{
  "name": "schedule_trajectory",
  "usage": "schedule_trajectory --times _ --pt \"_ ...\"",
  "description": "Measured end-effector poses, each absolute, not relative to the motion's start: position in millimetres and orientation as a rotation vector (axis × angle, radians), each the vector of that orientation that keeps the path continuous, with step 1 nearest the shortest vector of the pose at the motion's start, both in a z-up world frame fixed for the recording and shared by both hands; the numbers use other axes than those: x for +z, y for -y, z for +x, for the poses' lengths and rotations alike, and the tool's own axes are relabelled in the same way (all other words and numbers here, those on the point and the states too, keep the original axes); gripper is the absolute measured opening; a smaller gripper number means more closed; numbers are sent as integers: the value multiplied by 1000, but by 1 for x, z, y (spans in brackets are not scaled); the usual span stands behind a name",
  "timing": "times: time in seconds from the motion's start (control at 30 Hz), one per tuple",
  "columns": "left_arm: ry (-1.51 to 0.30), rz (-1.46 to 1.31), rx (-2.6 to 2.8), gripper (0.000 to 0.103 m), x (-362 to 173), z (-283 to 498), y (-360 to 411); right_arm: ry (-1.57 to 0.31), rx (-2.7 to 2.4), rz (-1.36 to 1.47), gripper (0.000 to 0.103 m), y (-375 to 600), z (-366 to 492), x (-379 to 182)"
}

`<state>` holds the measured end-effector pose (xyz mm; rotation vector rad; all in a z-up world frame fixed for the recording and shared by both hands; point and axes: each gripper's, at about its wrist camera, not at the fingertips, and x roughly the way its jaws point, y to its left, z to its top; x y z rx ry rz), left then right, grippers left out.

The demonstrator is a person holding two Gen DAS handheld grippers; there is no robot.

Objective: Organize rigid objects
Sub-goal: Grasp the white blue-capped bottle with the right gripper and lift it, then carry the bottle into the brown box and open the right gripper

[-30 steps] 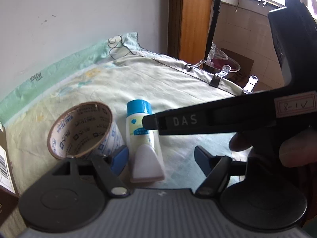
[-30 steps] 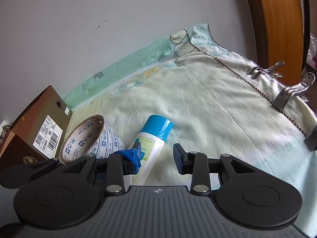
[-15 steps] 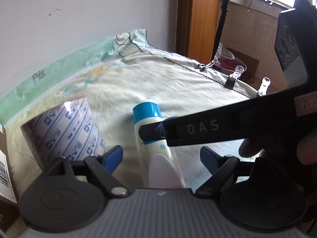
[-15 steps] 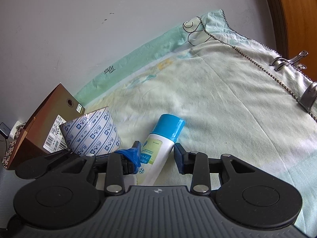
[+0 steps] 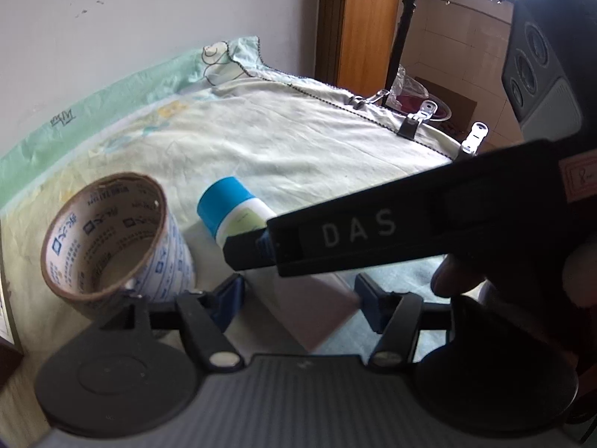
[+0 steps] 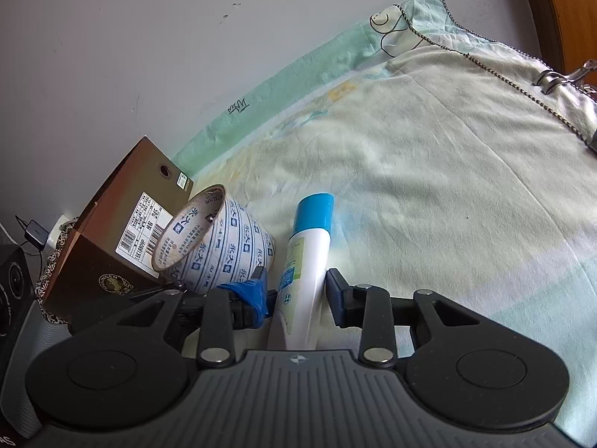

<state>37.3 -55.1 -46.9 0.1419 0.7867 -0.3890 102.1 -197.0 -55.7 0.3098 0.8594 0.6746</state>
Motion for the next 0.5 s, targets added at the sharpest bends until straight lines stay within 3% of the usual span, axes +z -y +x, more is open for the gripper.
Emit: schedule_trajectory --times 0.5 --pt "-742 164 -442 60 -29 -35 42 -873 658 373 12 198 36 -44"
